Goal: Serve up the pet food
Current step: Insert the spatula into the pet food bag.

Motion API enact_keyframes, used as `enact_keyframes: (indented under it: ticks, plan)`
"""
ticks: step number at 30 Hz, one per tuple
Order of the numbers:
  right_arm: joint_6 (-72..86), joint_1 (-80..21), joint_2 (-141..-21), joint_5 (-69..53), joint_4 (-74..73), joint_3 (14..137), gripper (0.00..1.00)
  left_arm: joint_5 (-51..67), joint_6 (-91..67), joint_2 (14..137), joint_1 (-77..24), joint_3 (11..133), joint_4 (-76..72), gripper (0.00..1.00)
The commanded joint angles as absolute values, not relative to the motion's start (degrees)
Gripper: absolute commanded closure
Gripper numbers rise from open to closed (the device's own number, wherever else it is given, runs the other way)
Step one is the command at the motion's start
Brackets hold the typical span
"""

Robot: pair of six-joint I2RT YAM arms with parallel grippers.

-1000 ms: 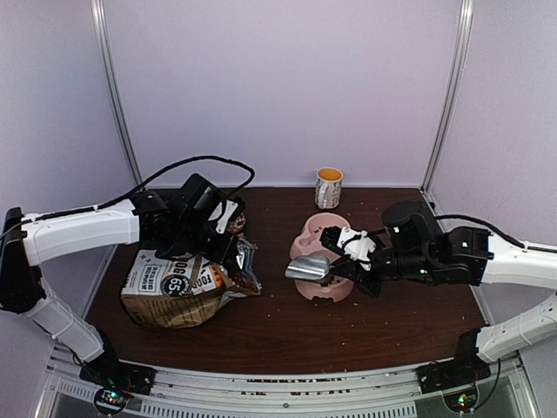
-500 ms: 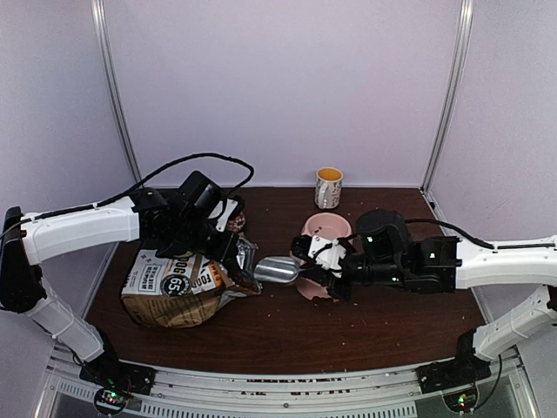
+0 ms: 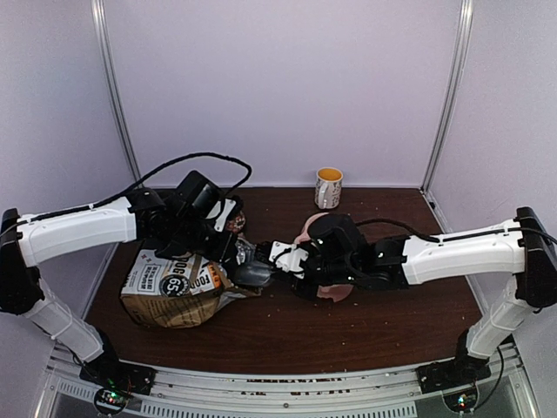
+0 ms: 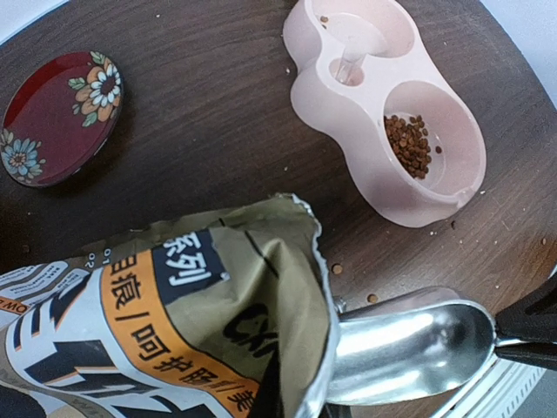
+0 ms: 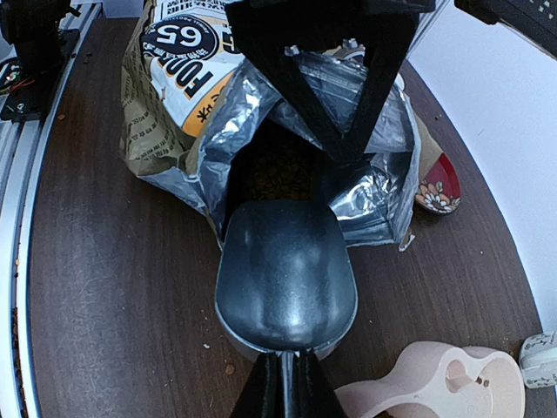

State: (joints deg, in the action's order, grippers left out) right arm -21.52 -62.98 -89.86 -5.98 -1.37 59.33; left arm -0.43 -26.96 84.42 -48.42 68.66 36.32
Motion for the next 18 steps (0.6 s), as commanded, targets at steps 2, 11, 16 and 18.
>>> enact_keyframes:
  ticks: [2,11,16,18]
  plan:
    - [-24.3,-62.3,-94.7,-6.2,0.7,63.9,1.00,2.2,-27.8,79.2,-49.6,69.4,28.8,1.00]
    - [-22.1,-57.6,-98.6,-7.6,-0.7,64.2,1.00,2.0,-28.1,77.4,-49.6,68.5,30.6,1.00]
    - [-17.4,-53.9,-98.1,-9.5,-1.8,65.1,1.00,2.3,-26.8,77.4,-49.7,68.5,32.3,1.00]
    - [-15.7,-53.4,-97.9,-10.0,-1.4,65.6,1.00,2.8,-26.1,77.9,-49.8,68.6,32.3,1.00]
